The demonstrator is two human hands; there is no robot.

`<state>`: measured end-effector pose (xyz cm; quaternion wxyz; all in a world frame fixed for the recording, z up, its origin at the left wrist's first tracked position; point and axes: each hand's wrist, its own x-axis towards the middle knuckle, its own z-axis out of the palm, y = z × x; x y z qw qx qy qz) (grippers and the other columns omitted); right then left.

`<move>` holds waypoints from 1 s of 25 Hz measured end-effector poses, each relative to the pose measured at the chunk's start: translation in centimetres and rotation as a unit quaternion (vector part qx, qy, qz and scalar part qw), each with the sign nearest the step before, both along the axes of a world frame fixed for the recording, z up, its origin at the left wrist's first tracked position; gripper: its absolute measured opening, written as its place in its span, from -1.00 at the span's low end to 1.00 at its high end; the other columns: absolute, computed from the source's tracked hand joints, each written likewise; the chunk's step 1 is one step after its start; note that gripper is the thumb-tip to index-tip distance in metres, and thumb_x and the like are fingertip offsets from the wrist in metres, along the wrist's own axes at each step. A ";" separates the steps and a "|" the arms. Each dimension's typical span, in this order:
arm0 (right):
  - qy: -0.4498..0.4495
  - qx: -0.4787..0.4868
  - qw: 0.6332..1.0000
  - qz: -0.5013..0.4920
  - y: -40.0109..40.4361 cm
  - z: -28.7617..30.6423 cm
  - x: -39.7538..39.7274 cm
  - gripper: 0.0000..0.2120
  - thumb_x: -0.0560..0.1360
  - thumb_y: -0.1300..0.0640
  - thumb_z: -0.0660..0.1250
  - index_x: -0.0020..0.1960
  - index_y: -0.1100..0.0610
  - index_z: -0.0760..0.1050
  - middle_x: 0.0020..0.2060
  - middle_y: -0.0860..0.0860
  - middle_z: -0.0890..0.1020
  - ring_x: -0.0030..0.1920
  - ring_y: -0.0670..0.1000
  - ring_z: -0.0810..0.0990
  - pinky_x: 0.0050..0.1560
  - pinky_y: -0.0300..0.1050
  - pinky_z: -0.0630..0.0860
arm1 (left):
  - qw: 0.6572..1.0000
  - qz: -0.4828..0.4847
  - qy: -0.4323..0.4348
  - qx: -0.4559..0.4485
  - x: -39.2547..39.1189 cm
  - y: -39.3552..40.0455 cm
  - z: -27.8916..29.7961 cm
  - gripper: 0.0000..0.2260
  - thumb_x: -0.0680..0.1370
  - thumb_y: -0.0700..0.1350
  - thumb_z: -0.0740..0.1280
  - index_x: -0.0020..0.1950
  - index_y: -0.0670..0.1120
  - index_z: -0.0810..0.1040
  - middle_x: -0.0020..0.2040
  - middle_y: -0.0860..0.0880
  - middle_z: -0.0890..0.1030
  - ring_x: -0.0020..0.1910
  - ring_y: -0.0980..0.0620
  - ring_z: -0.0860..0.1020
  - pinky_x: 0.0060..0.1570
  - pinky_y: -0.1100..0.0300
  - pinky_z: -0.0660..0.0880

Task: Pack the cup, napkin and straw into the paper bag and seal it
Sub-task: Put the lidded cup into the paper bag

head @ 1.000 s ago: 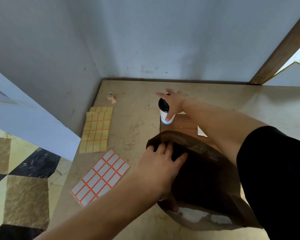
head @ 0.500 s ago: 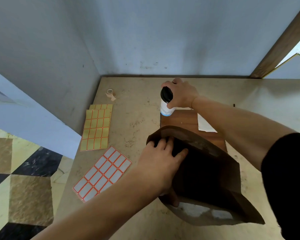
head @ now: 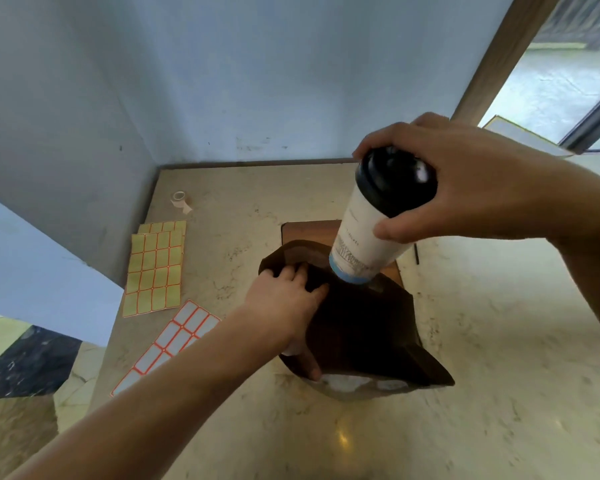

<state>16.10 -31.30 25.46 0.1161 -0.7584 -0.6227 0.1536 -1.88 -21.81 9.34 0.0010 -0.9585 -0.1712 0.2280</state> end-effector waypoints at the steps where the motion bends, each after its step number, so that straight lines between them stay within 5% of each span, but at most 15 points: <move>1: -0.012 -0.018 1.000 0.012 -1.1 0.3 -0.8 -0.27 0.13 -0.42 0.32 0.27 -0.38 0.20 0.08 -0.17 0.39 0.00 -0.09 0.48 -0.17 -0.30 0.43 | 1.000 -0.002 0.006 -0.001 0.2 0.0 0.1 0.10 0.18 0.46 0.41 0.56 0.13 -0.03 0.57 -0.14 0.09 0.50 -0.20 0.10 0.35 -0.08 0.26; 8: -0.099 -0.063 0.991 0.061 -4.5 -4.3 -6.8 -0.27 0.19 -0.40 0.26 0.30 -0.33 0.11 0.15 -0.13 0.33 -0.02 -0.04 0.41 -0.30 -0.27 0.29 | 1.000 0.007 0.016 -0.003 0.2 0.1 0.9 0.09 0.18 0.43 0.44 0.55 0.10 0.00 0.53 -0.07 0.18 0.46 -0.14 0.19 0.36 -0.06 0.30; 12: -0.144 -0.086 0.984 0.068 -4.1 -8.9 -8.4 -0.19 0.22 -0.28 0.38 0.34 -0.21 0.06 0.20 -0.02 0.31 0.06 0.07 0.39 -0.26 -0.13 0.43 | 0.999 0.013 0.029 0.008 0.2 0.3 0.6 -0.10 0.34 0.30 0.45 0.54 0.06 0.09 0.52 -0.08 0.20 0.47 -0.13 0.19 0.36 -0.05 0.31; 19: -0.151 -0.128 0.978 0.068 -3.1 -13.2 -8.1 -0.20 0.23 -0.24 0.42 0.32 -0.09 0.11 0.14 0.04 0.34 -0.08 0.13 0.45 -0.34 -0.09 0.40 | 0.997 0.017 0.072 0.001 -0.2 0.4 0.8 0.03 0.19 0.46 0.42 0.53 0.06 0.17 0.54 -0.07 0.19 0.49 -0.12 0.15 0.39 -0.04 0.26; 25: -0.223 -0.258 0.935 0.098 -0.8 -16.9 -6.7 -0.15 0.28 -0.20 0.45 0.40 0.05 0.11 0.19 0.16 0.38 -0.25 0.09 0.40 -0.31 -0.08 0.45 | 0.999 0.014 0.047 0.014 -0.9 0.1 0.6 0.11 0.17 0.49 0.39 0.56 0.02 0.07 0.58 -0.07 0.10 0.53 -0.12 0.07 0.45 -0.06 0.15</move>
